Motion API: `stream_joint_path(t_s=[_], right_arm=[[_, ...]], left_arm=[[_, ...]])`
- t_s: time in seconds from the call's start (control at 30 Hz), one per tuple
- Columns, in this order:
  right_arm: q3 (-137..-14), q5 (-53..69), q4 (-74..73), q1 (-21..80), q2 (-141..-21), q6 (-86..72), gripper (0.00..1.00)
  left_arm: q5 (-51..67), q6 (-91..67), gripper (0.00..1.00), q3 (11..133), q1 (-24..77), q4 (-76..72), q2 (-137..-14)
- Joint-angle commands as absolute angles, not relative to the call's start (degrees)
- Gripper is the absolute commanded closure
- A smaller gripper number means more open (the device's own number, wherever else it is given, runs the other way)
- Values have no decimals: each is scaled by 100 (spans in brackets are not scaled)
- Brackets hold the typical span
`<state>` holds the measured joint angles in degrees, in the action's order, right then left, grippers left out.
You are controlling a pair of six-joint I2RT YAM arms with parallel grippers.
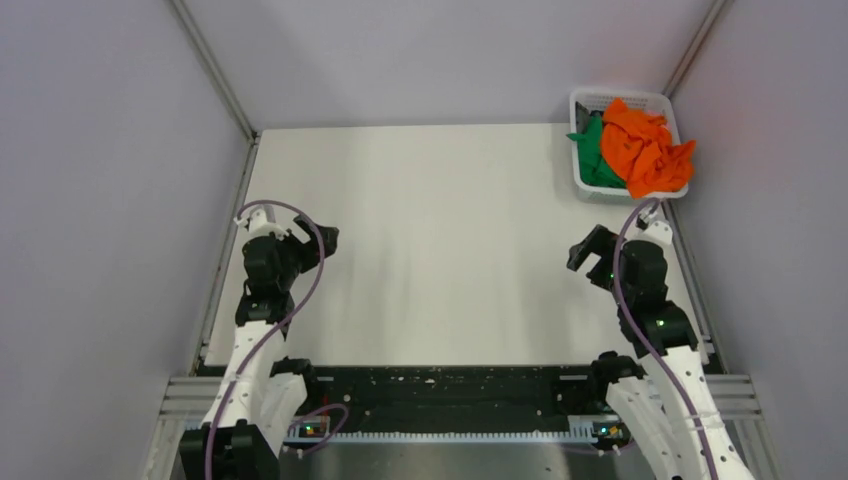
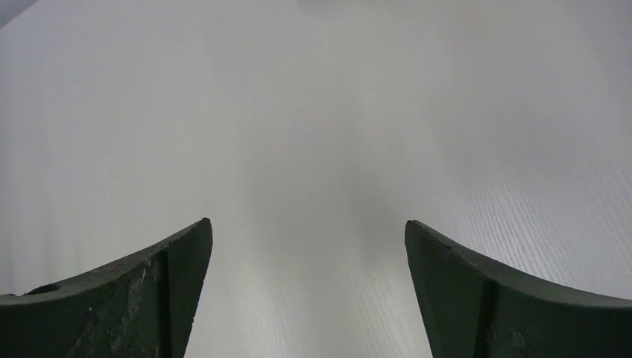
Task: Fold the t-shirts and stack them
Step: Grab crumpled tshirt from bin with the right arm
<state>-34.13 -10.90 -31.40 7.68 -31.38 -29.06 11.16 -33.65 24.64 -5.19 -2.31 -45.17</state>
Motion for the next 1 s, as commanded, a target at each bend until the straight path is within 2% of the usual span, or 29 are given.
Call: stream_joint_path(t_s=[0.0,0.2,0.37,0.5,0.73,0.83,0.97], right_arm=[[-3634,-1167,-3006,743,-3168,-2917,1],[-4133,-1028,-1951,747,-3597,-2448,1],[-5459,-2141,-2031,702,-5274,-2184,1],[-6491,-2337,-2027,393,-6667,-1893,1],[-8386,-1828,-2086,-762,-8929,-2346,7],[-9188,-1827,-2107,-904,-9948,-2356,8],[-10125,-1691,-2107,-966,-11047,-2392,16]], left_arm=[[1169,-3261,1,2711,-501,-303,-4386],[1174,-3268,1,2731,-501,-290,-4446],[1179,-3267,1,2795,-501,-222,-4482],[1095,-3255,1,2795,-500,-189,-4457],[1189,-3269,1,2823,-496,-184,-4496],[1181,-3270,1,2838,-498,-176,-4566],[1239,-3241,1,2892,-497,-163,-4735]])
